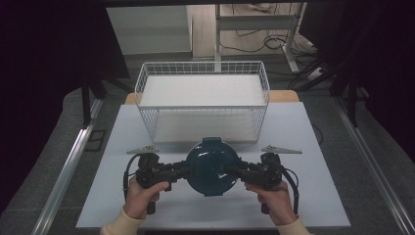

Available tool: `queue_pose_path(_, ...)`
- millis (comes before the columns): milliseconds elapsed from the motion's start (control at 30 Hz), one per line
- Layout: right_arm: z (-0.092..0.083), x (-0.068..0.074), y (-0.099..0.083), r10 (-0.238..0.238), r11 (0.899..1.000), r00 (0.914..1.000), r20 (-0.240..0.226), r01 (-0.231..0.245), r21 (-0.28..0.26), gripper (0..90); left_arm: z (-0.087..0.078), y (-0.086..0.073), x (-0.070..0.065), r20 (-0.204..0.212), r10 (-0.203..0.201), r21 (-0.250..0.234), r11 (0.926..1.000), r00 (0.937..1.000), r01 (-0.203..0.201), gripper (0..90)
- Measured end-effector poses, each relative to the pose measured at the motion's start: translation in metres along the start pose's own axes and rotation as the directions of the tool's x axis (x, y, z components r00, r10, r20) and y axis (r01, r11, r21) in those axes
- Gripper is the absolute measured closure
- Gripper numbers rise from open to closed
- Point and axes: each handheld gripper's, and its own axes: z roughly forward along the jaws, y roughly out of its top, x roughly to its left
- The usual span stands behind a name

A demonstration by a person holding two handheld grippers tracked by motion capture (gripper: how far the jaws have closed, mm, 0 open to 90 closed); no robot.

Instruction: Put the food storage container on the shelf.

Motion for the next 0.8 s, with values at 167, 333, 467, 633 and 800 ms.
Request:
queue_pose_path(167, -0.003, 0.006, 0.003, -0.028, 1.0, 0.9996, 0.004, 0.028, -0.009, 37.2, -0.003, 0.001, -0.004, 0.004, 0.012, -0.008, 0.9999, 0.9999, -0.012, 50.0)
queue_pose_path(333, -0.006, 0.01, 0.004, -0.043, 0.999, 0.9991, 0.004, 0.043, -0.014, 37.2, -0.005, 0.003, -0.006, 0.008, 0.026, -0.013, 0.9996, 0.9996, -0.026, 50.1)
queue_pose_path(467, -0.008, 0.013, 0.006, -0.059, 0.998, 0.9982, 0.009, 0.06, -0.021, 37.2, -0.007, 0.004, -0.009, 0.011, 0.037, -0.018, 0.9992, 0.9993, -0.037, 50.0)
queue_pose_path(633, -0.011, 0.019, 0.009, -0.083, 0.996, 0.9965, 0.012, 0.083, -0.032, 37.2, -0.01, 0.008, -0.013, 0.012, 0.058, -0.029, 0.9979, 0.9982, -0.058, 50.0)
queue_pose_path(800, -0.014, 0.025, 0.013, -0.104, 0.994, 0.9944, 0.019, 0.105, -0.043, 37.2, -0.013, 0.012, -0.017, 0.014, 0.076, -0.036, 0.9964, 0.997, -0.076, 49.9)
